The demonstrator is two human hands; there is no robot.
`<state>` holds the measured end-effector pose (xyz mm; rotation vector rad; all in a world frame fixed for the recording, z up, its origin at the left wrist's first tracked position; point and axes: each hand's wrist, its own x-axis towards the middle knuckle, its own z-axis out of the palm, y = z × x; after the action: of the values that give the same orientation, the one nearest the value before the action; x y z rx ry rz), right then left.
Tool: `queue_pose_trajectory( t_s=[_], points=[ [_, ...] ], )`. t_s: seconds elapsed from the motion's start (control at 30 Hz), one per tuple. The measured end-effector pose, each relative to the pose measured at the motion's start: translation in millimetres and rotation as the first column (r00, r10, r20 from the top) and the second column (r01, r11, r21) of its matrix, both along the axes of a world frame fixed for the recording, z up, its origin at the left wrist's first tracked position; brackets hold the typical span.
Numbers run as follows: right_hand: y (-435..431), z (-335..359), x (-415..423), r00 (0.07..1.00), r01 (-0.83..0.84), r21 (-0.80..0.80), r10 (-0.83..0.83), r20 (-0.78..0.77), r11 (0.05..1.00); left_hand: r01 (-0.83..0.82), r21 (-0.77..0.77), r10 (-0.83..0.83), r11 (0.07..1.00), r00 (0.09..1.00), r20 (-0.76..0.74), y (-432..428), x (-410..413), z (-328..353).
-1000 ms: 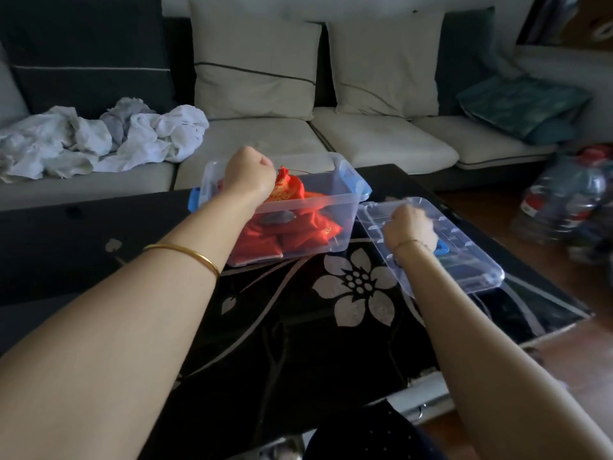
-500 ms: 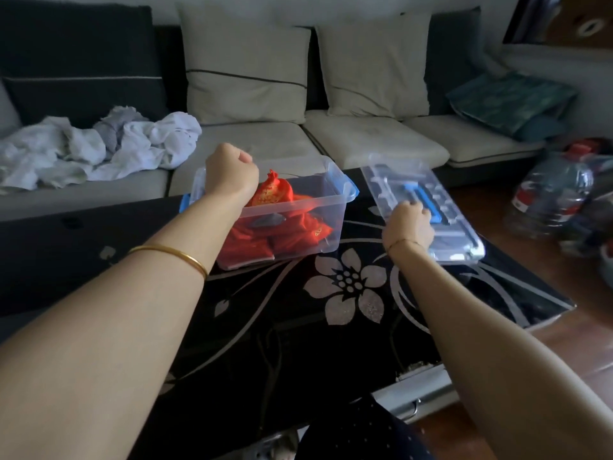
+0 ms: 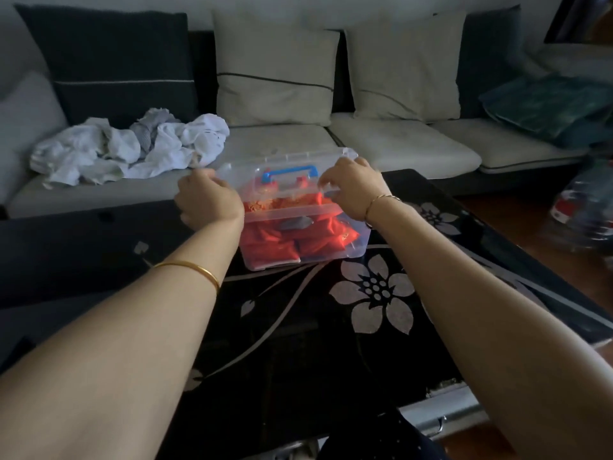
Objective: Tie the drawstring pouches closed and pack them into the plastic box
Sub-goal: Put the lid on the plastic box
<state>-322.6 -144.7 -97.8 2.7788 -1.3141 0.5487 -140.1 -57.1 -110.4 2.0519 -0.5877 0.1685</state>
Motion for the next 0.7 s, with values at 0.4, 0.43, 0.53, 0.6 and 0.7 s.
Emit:
queue_pose_trajectory(
  t_s=[0.4,0.43,0.53,0.6,0.7],
  points=[
    [-19.6,-10.0,-12.5,0.974,0.204,0.123,-0.189,-0.128,0.971,0.352,0.216,-0.345,0.911,0.936,-0.070,-9.3,18.8,-19.8],
    [-22.2,-11.3,-10.8,0.972,0.220,0.103,-0.209,-0.108,0.970,0.353,0.226,-0.347,0.908,0.935,-0.069,-10.0,20.8,-19.8],
    [-37.4,-11.2,-9.8,0.962,0.239,0.144,-0.254,0.097,0.960,0.339,0.234,-0.337,0.911,0.940,-0.048,-12.6,25.4,-20.6],
    [-41.3,-11.6,-15.0,0.887,0.331,0.178,-0.370,0.277,0.927,0.334,0.185,-0.328,0.924,0.942,-0.064,-14.6,27.0,-21.0],
    [-44.2,-21.5,-25.2,0.719,0.468,0.374,-0.591,0.364,0.800,0.280,0.038,-0.266,0.959,0.940,-0.213,-17.3,27.0,-21.9]
  ],
)
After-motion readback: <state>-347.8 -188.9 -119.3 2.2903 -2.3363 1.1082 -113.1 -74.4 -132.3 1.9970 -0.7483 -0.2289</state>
